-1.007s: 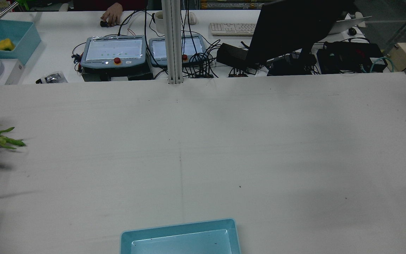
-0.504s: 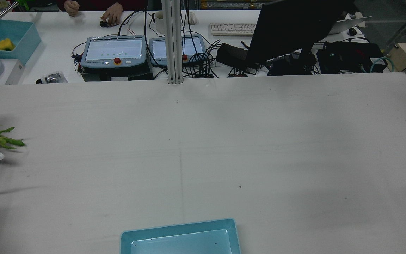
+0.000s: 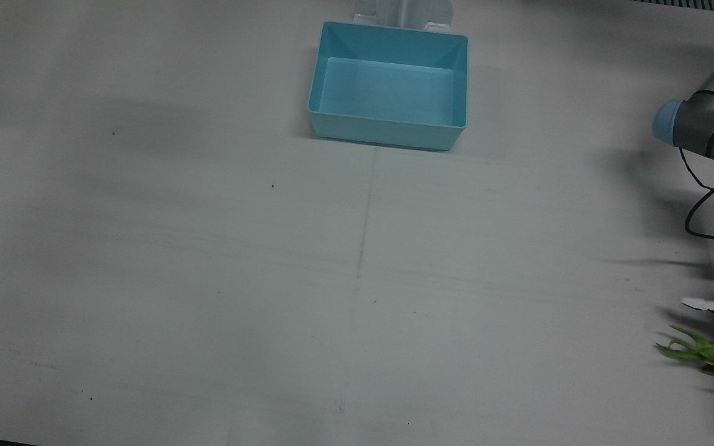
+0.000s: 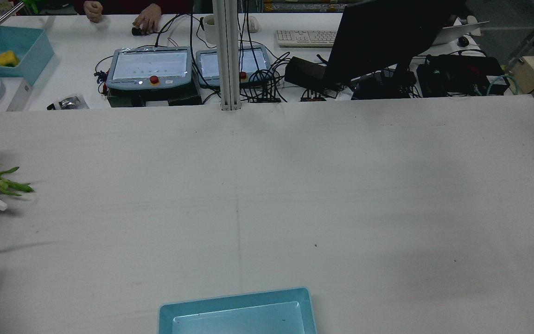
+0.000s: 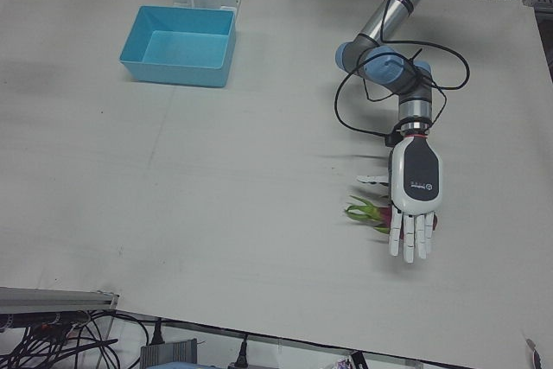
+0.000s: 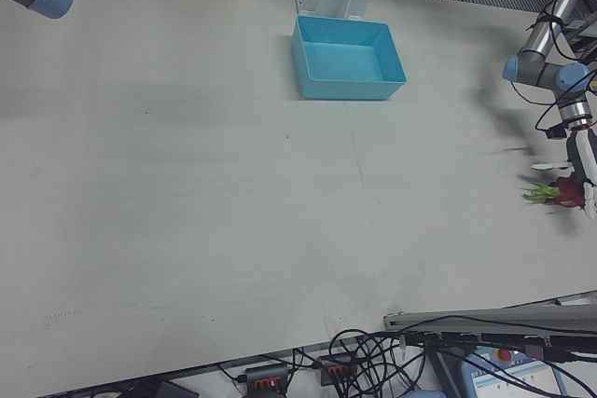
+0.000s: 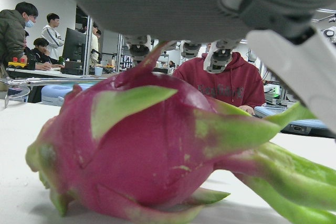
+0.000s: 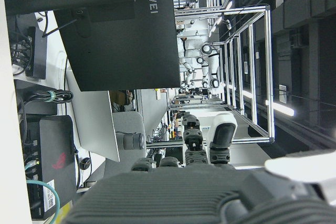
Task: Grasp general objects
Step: 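Move the left hand down toward the pink dragon fruit, then close the left hand's fingers around the dragon fruit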
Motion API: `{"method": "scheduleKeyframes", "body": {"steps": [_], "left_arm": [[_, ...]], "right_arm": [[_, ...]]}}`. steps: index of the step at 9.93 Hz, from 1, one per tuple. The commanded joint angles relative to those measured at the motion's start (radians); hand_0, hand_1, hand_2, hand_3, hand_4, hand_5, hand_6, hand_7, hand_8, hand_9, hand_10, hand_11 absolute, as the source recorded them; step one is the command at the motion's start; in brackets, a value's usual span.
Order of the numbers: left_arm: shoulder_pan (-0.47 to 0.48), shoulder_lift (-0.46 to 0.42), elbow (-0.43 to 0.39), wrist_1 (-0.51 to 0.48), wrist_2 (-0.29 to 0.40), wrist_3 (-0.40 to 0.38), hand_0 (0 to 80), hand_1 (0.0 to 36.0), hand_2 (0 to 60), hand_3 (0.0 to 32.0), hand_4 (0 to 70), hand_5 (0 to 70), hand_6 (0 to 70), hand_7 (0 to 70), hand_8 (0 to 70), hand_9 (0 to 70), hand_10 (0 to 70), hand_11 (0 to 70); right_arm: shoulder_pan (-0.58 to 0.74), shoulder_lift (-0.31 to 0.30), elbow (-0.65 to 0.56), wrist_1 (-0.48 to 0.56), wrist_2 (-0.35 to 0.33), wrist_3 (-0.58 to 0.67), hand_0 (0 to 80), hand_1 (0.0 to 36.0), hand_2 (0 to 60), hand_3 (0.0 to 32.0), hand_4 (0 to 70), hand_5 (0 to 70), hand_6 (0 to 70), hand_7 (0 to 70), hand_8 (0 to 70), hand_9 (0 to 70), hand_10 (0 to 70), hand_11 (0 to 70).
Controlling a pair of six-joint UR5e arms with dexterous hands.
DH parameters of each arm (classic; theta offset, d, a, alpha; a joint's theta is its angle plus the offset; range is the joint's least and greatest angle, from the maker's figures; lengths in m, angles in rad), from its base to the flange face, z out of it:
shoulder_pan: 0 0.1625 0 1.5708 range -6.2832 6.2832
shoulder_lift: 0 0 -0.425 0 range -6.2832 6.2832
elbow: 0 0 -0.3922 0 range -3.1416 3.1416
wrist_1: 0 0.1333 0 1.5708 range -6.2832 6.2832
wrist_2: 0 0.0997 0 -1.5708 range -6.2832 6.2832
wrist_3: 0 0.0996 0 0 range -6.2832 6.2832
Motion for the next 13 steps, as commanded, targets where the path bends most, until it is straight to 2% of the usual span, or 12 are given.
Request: {"method": "scheduleKeyframes", "body": {"steps": [1, 7, 13], "left_arm": [[0.000, -0.003, 0.013, -0.019, 0.000, 0.001, 53.9, 14.5, 0.0, 0.0, 0.0, 0.0, 0.0, 6.2, 2.1, 0.0, 0.0, 0.1], [0.000, -0.024, 0.080, -0.057, -0.002, 0.002, 53.5, 14.8, 0.0, 0.0, 1.6, 0.0, 0.7, 7.0, 2.4, 0.0, 0.0, 0.4], [0.000, -0.038, 0.117, -0.084, -0.002, 0.004, 51.9, 15.0, 0.0, 0.0, 10.1, 4.8, 2.0, 9.4, 2.9, 0.4, 0.5, 2.0]], "right_arm": [[0.000, 0.000, 0.000, 0.000, 0.000, 0.000, 0.0, 0.0, 0.0, 0.0, 0.0, 0.0, 0.0, 0.0, 0.0, 0.0, 0.0, 0.0], [0.000, 0.000, 0.000, 0.000, 0.000, 0.000, 0.0, 0.0, 0.0, 0.0, 0.0, 0.0, 0.0, 0.0, 0.0, 0.0, 0.0, 0.0], [0.000, 0.000, 0.000, 0.000, 0.000, 0.000, 0.0, 0.0, 0.0, 0.0, 0.0, 0.0, 0.0, 0.0, 0.0, 0.0, 0.0, 0.0]]}}
